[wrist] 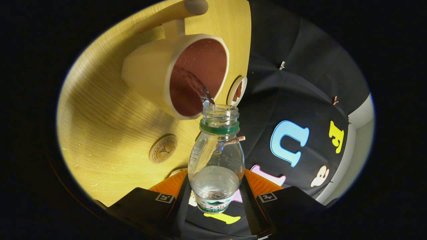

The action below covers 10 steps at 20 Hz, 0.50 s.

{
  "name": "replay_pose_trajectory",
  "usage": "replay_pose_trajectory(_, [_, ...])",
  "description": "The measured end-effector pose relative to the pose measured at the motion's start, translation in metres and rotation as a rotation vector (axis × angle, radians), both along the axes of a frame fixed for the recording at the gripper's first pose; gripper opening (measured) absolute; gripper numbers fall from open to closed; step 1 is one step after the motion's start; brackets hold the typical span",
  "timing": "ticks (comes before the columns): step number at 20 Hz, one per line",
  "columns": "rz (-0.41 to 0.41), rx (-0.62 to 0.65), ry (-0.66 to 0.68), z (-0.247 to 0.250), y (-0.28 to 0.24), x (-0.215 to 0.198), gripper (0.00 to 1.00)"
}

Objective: Take the bottle from table, then pour the juice into the cup, finally place the bottle on the coaster

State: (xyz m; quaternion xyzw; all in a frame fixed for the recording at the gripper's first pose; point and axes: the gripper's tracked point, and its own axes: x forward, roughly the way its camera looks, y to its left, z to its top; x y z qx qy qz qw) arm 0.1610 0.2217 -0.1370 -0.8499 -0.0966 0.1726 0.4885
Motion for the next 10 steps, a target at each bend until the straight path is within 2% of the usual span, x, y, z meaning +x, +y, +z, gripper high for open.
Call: replay_pose_trajectory(10, [0.06,-0.108,-0.015,0.0041,0.0021,0.0043,0.76])
